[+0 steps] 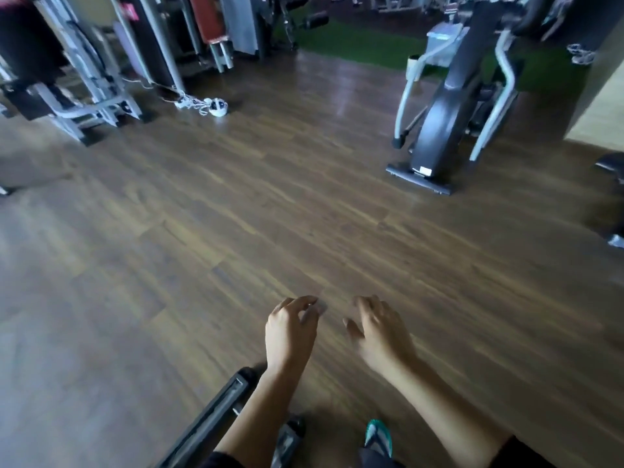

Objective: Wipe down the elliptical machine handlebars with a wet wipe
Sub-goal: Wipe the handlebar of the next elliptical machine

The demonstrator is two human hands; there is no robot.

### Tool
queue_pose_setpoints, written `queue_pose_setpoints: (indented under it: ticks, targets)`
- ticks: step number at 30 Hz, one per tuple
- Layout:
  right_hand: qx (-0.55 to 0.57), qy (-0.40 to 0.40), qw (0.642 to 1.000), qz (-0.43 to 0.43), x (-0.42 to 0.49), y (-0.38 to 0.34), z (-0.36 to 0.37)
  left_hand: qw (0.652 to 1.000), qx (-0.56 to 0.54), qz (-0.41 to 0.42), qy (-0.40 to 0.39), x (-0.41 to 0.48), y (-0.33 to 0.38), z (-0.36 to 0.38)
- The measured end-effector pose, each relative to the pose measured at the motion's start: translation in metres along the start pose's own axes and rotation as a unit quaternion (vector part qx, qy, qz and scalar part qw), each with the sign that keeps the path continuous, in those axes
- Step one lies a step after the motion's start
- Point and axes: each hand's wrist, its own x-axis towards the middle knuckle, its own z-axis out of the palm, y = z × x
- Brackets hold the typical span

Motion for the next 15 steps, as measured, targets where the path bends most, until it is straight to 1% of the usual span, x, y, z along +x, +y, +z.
queue_pose_setpoints:
  ticks: [4,8,13,15]
  targets:
    - [0.008,-0.012,0.997,-0.076,0.097,0.012,-0.02,0.998,-0.002,-0.029,0.058,0.072,0.021,0.015]
    - [0.009,-0.042,0.99,-0.135,0.178,0.001,-0.022,0.99,-0.006,-0.078,0.114,0.131,0.023,0.014]
    - [0.003,-0.066,0.98,-0.189,0.272,-0.038,-0.003,0.979,-0.005,-0.128,0.162,0.21,-0.003,-0.006]
    - [-0.006,-0.076,0.975,-0.207,0.314,-0.059,0.005,0.975,-0.001,-0.132,0.178,0.25,-0.02,-0.02]
